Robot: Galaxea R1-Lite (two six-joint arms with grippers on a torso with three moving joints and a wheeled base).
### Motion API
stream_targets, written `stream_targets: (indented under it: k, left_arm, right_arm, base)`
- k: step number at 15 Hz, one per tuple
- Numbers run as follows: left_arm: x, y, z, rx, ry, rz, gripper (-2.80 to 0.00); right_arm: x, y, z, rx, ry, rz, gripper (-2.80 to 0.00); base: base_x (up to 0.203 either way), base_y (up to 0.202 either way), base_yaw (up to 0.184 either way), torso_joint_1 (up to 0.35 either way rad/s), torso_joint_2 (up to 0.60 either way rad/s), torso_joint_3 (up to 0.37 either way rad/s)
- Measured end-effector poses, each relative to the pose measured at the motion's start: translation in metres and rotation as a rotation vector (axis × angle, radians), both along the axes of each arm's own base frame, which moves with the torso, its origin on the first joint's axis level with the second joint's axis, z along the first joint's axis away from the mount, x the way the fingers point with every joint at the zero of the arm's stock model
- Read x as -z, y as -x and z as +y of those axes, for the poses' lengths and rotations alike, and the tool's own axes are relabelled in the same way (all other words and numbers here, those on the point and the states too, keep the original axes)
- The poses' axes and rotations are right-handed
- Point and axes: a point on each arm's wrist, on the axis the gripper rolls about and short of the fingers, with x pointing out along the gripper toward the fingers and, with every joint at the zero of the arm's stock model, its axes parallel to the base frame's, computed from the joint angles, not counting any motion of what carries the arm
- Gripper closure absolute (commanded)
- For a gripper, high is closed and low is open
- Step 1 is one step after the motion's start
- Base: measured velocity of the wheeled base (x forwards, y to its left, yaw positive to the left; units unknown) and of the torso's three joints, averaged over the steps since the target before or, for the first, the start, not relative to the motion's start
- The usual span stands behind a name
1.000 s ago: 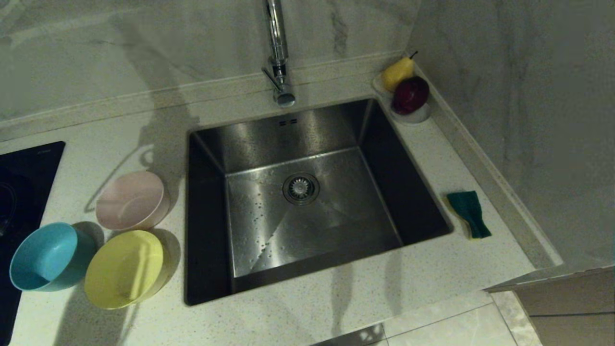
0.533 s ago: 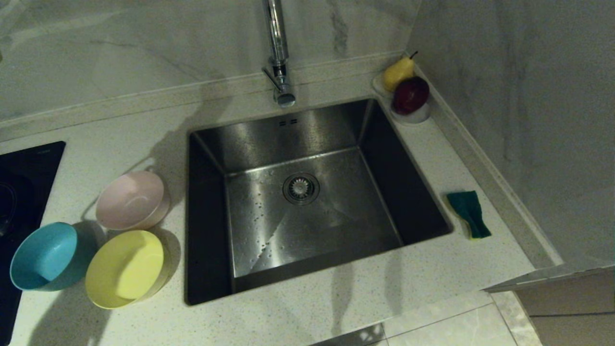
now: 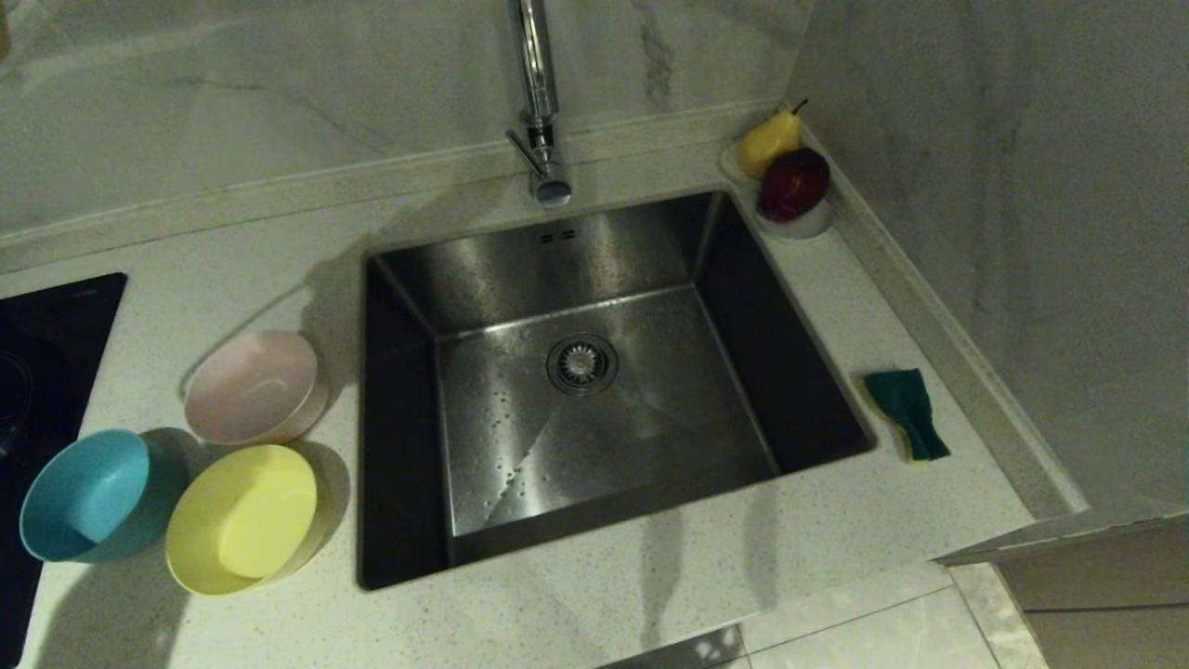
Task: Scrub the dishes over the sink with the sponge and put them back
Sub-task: Squeeze it onto the sponge
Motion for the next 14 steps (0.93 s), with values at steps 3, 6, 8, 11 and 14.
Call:
stream_targets:
  k: [3, 6, 8, 11, 14]
  left_arm:
    - [-0.016, -0.013, -0.011, 0.019, -0.02, -0.029, 0.0]
    - [-0.031, -0.031, -0.023, 0.005, -0.056, -0.072, 0.0]
    - [-0.035, -0.046, -0.035, 0.019, -0.063, -0.074, 0.0]
    - [-0.031, -0.072, -0.065, 0.07, -0.078, -0.039, 0.0]
    - [-0.023, -0.093, -0.105, 0.099, -0.067, -0.027, 0.0]
  right_arm:
    - [0.0, 0.0, 0.0, 0.0, 0.0, 0.0, 0.0]
    - [0.0, 0.0, 0.0, 0.0, 0.0, 0.0, 0.0]
    - [0.0, 0.0, 0.0, 0.0, 0.0, 0.0, 0.0]
    - [0.0, 0.0, 0.0, 0.0, 0.0, 0.0, 0.0]
    - [0.0, 0.0, 0.0, 0.0, 0.0, 0.0, 0.0]
  base:
    - [0.0, 0.0, 0.0, 0.0, 0.0, 0.0]
    - [0.0, 0.0, 0.0, 0.0, 0.0, 0.0]
    - [0.0, 0.0, 0.0, 0.0, 0.0, 0.0]
    - [0.0, 0.0, 0.0, 0.0, 0.0, 0.0]
    - [0.0, 0.0, 0.0, 0.0, 0.0, 0.0]
